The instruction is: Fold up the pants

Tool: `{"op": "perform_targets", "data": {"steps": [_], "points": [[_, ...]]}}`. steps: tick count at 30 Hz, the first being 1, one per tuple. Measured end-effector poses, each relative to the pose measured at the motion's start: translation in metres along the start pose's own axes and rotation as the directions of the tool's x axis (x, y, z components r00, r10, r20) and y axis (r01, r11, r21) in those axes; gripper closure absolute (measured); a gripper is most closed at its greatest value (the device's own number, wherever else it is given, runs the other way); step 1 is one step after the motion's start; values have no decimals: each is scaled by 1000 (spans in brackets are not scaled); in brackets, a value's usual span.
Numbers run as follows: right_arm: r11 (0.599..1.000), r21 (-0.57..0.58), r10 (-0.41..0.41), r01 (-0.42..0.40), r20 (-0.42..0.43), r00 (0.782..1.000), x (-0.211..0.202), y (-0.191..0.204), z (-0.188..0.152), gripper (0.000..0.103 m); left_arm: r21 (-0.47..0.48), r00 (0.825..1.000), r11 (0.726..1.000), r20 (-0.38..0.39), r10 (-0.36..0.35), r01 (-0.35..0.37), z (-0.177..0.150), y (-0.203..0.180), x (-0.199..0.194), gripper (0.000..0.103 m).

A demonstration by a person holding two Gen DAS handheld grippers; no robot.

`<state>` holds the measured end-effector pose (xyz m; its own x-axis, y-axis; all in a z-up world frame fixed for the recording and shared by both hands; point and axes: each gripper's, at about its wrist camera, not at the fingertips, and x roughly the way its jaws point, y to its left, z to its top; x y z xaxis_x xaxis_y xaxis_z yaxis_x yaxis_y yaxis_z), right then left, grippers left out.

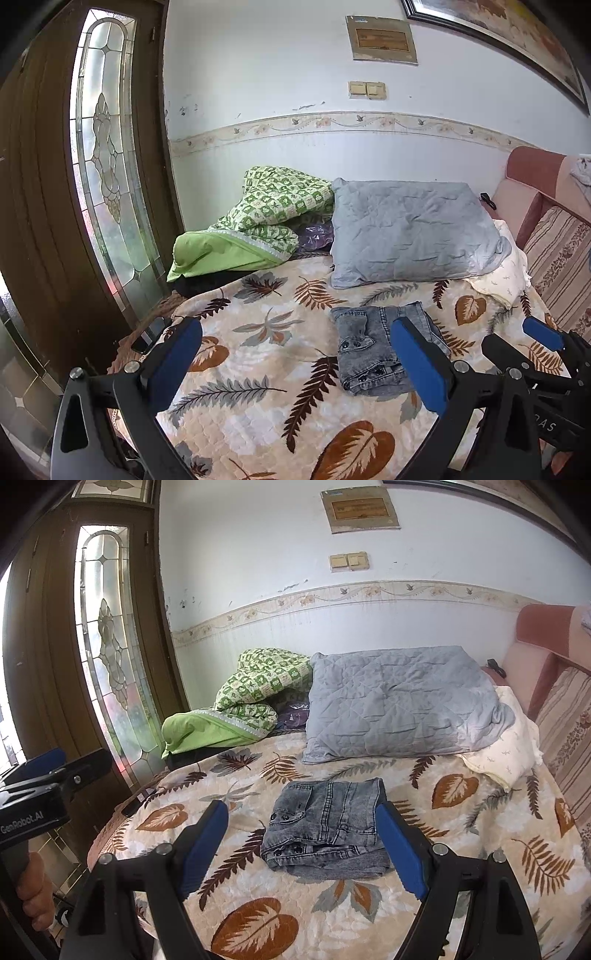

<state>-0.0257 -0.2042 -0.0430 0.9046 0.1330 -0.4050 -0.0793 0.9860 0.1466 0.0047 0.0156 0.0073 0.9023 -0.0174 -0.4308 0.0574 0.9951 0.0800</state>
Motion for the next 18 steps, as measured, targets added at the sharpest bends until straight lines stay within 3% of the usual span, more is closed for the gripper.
{"op": "perform_targets", "data": {"steps": [18], "points": [[1000,-27,-2,2,-8,1000,8,9,2,18,-8,1000,1000,8,-3,3,0,6,1,1]]}}
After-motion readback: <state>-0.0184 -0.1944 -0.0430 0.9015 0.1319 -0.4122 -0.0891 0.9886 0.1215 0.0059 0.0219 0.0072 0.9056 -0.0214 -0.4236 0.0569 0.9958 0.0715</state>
